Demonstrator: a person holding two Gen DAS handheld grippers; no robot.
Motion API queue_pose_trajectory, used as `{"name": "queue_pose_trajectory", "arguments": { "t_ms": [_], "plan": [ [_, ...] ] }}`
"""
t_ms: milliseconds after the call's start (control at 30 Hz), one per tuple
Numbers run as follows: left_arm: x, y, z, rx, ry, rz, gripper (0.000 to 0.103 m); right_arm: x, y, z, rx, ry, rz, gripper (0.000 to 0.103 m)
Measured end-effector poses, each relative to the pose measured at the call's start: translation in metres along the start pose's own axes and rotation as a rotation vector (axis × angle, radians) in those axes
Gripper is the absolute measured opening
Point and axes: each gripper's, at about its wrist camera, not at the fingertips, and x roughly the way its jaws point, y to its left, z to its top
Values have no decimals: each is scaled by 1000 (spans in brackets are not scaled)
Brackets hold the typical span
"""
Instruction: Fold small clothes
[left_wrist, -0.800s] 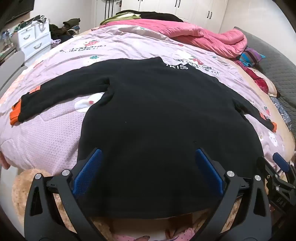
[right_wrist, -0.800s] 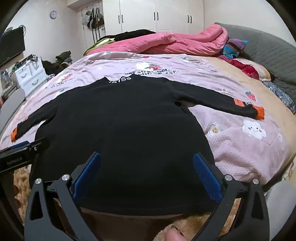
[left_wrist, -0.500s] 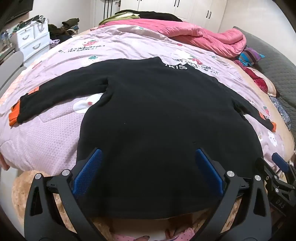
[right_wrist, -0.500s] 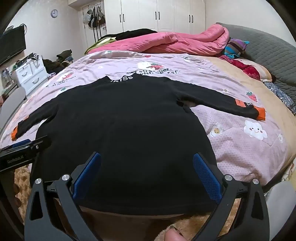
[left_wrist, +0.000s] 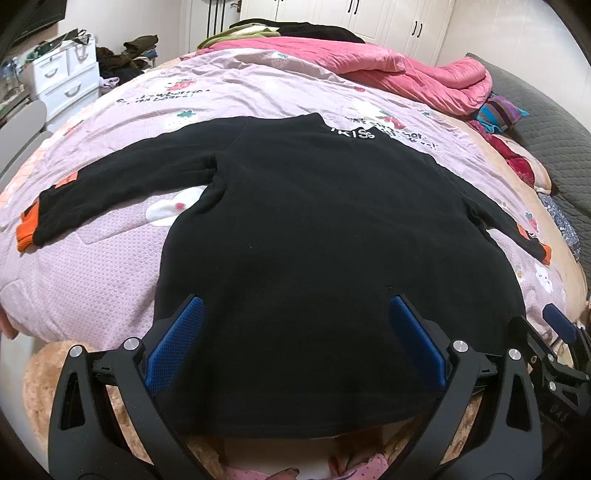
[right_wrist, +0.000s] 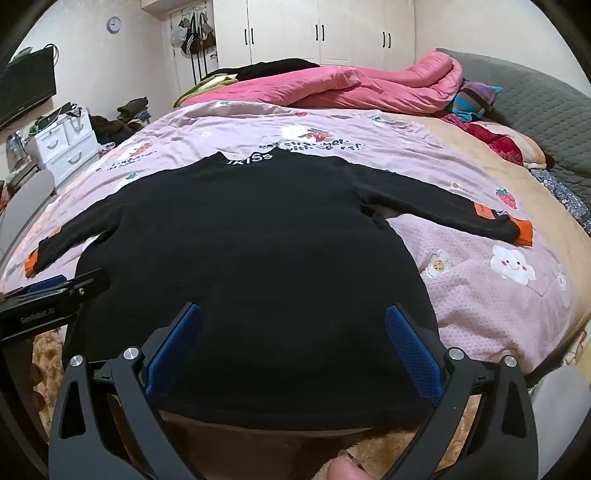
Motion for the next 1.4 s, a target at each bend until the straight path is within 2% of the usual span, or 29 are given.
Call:
{"name": "queue_pose_trajectory", "arguments": {
  "t_ms": [1400],
  "plan": [
    [0,-1,1,16,5,5,94,-3,-2,1,10,0,4,99]
  ]
}}
